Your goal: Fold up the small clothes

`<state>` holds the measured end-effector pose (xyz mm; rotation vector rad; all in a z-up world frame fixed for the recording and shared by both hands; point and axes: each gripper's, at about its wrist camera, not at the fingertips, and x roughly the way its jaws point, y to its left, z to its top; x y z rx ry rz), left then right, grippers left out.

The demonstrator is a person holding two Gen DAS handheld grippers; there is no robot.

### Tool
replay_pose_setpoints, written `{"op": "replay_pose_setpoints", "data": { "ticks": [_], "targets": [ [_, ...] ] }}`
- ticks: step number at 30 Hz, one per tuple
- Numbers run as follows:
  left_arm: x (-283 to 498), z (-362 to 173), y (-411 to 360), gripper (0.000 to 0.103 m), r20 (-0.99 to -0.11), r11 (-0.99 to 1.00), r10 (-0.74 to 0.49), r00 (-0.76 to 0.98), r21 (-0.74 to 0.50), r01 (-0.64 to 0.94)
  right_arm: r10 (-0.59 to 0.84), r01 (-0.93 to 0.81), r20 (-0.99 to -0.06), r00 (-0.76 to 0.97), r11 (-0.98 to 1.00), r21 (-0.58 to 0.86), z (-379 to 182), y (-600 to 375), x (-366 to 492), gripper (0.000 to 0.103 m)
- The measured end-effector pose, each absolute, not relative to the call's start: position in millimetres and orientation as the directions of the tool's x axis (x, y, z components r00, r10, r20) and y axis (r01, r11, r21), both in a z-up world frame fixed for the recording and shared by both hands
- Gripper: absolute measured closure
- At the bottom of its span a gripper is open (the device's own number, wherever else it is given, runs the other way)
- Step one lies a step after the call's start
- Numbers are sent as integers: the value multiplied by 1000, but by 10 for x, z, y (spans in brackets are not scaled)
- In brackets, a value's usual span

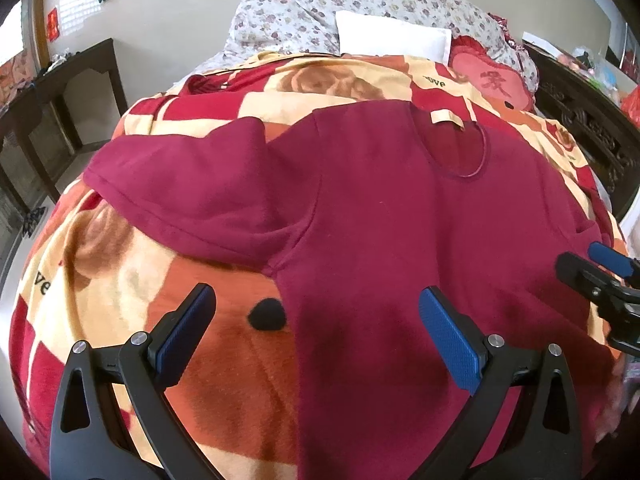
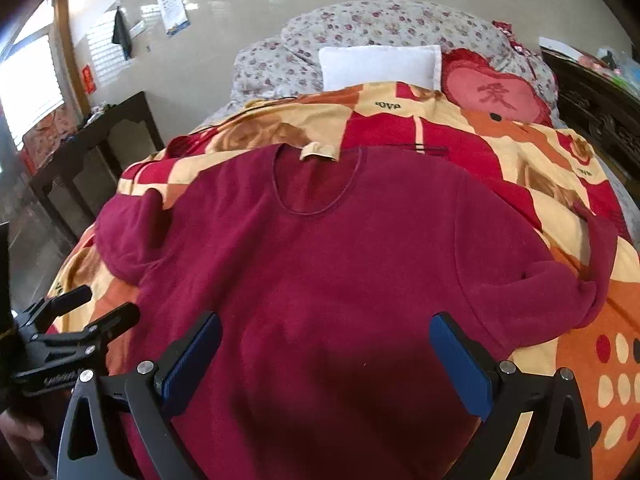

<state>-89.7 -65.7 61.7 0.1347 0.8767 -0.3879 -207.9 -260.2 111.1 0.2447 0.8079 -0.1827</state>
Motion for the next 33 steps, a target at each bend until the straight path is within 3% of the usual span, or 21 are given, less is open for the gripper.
{"op": "replay_pose_setpoints", "data": {
  "ticks": [33],
  "targets": [
    [-507,417,-761,1,-795,940,-249,552,-60,337,-102,320,-758,645,936,147,719,-2707,-1581,0]
  ]
}}
